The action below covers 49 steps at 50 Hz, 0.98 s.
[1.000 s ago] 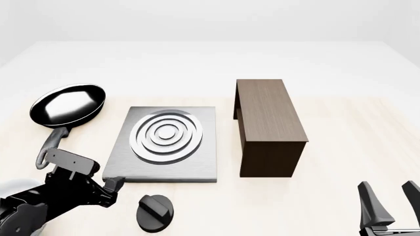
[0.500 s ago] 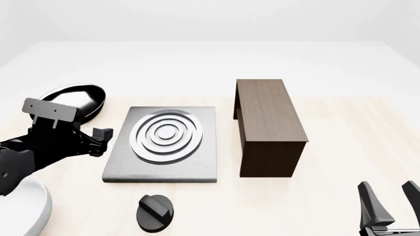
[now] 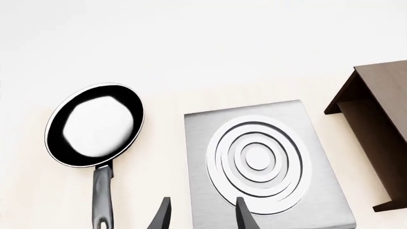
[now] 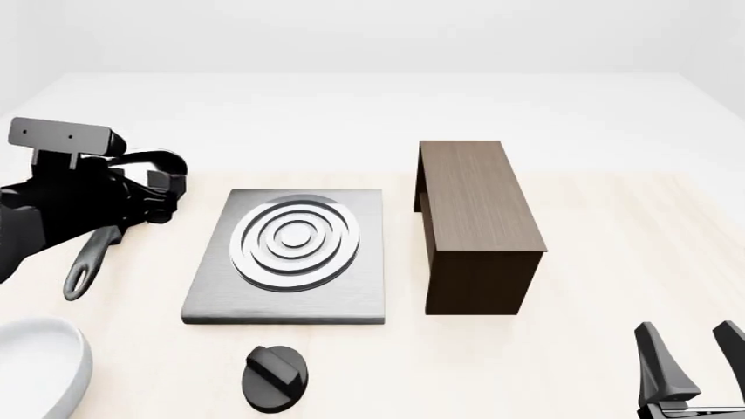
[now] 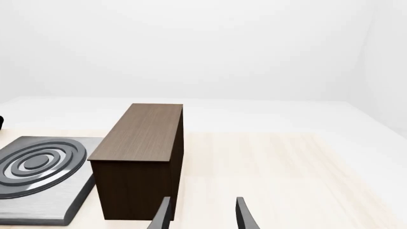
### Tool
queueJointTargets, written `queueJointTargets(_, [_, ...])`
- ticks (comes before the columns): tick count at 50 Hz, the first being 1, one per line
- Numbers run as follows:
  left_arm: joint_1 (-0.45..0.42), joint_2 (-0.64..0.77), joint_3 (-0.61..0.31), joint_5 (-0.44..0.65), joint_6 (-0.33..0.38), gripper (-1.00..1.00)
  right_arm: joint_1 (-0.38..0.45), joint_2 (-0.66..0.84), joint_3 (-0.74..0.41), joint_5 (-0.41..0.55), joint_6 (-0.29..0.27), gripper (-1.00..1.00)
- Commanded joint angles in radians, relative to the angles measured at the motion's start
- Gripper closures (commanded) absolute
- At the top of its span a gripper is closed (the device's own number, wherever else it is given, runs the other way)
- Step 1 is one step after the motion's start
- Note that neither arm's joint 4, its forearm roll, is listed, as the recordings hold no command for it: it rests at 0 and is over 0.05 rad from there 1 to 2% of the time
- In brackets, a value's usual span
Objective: Turn on the stove.
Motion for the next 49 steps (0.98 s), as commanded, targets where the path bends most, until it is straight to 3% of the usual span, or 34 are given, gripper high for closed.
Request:
queueJointTargets(1, [0.02, 0.02, -0.056, 0.013, -0.016, -1.0, 0.0, 0.0, 0.0, 0.0, 0.0, -1.0])
queueJointTargets(9, [0.04, 0.014, -0.125, 0.066, -0.051, -1.0, 0.0, 0.0, 0.0, 0.0, 0.0, -1.0])
queueJointTargets(21, [0.054, 0.018, -0.137, 0.065, -0.047, -1.0, 0.0, 0.0, 0.0, 0.0, 0.0, -1.0])
queueJointTargets(34, [0.09, 0.05, -0.226, 0.083, -0.063, -1.0, 0.0, 0.0, 0.0, 0.0, -0.001, -1.0])
queueJointTargets(49, [0.108, 0.107, -0.177, 0.006, -0.042, -1.0, 0.0, 0.0, 0.0, 0.0, 0.0, -1.0])
